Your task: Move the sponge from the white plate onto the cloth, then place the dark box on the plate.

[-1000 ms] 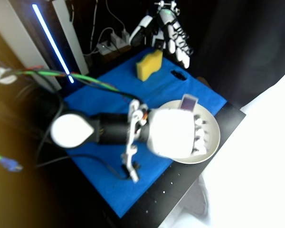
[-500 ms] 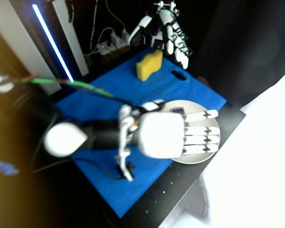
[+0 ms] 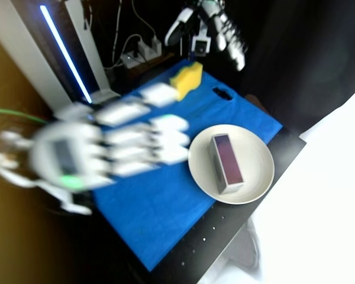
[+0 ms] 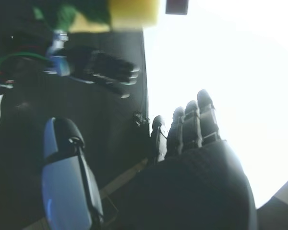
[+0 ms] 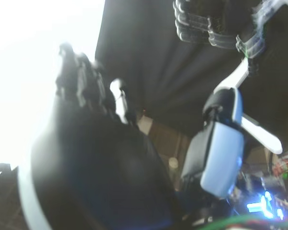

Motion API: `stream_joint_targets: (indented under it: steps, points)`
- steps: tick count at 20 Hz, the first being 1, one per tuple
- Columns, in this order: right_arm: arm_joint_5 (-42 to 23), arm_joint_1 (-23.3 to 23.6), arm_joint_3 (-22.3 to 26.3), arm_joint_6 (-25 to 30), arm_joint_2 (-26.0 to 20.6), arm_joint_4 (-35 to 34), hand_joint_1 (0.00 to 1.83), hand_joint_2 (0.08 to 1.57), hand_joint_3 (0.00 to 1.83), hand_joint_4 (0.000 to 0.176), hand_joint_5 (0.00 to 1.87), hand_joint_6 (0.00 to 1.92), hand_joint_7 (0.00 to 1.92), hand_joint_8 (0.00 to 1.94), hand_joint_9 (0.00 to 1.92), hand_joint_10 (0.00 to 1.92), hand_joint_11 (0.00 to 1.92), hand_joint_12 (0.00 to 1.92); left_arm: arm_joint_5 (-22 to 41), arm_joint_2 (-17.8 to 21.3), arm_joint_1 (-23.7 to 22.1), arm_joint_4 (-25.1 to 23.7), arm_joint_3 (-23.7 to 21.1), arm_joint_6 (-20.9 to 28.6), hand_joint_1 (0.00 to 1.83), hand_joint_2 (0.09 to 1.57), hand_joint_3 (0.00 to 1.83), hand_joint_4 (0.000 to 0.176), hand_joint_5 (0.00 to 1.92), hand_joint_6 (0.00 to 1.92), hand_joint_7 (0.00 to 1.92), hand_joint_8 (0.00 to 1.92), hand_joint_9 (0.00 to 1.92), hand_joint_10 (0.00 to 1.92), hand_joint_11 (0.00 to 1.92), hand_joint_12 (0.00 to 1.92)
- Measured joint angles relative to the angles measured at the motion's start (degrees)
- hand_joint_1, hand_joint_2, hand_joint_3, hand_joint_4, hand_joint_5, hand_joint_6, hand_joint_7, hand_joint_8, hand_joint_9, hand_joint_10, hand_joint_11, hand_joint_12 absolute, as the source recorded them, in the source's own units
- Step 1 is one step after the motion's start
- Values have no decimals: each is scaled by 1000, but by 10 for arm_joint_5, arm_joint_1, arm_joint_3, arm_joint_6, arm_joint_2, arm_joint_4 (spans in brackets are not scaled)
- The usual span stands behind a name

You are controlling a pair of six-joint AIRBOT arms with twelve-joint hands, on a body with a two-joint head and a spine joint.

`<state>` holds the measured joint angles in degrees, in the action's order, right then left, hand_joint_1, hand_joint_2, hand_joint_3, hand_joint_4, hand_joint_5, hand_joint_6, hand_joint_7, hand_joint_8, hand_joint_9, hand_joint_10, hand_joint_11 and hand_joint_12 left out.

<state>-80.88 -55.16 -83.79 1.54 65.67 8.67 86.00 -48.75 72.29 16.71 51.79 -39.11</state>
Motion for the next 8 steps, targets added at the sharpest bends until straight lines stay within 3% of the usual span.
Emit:
stream_joint_targets:
  steps: [1, 2, 3, 4, 5, 7, 8]
  points:
    - [-35, -28, 16, -1, -8, -33, 623, 795, 0, 176, 0, 0, 0, 0, 0, 0, 0, 0, 29, 1, 21, 12, -7, -2, 650, 881, 2, 122, 8, 0, 0, 0, 4, 0, 0, 484]
    - [-56, -46, 25, -2, -12, -57, 619, 818, 8, 176, 0, 0, 0, 0, 0, 0, 0, 0, 39, 1, 30, 20, -12, -3, 634, 899, 5, 144, 1, 0, 0, 0, 0, 0, 0, 450]
    - [-79, -80, 43, -1, -18, -94, 653, 818, 7, 176, 0, 0, 0, 0, 0, 0, 0, 0, 47, 1, 34, 28, -14, -3, 614, 909, 4, 144, 0, 0, 0, 0, 0, 0, 0, 400]
    - [-96, -104, 55, -2, -18, -115, 670, 831, 12, 176, 0, 0, 0, 0, 0, 0, 0, 0, 50, 0, 33, 31, -14, -3, 589, 907, 2, 160, 0, 0, 0, 0, 0, 0, 0, 387]
    - [-122, -144, 75, -4, -18, -149, 675, 854, 18, 176, 0, 0, 0, 0, 0, 0, 0, 0, 59, -2, 33, 37, -13, -3, 565, 874, 0, 144, 0, 0, 0, 0, 0, 0, 0, 415]
    - [-120, -189, 109, -20, -12, -186, 677, 860, 16, 176, 0, 0, 0, 0, 0, 0, 0, 0, 61, -11, 34, 46, -16, -4, 416, 920, 16, 172, 0, 0, 0, 0, 0, 0, 0, 523]
    - [-118, -194, 112, -21, -10, -187, 601, 921, 12, 176, 0, 0, 0, 0, 0, 0, 0, 0, 59, -11, 34, 37, -20, -4, 373, 976, 22, 172, 0, 0, 0, 0, 28, 6, 0, 590]
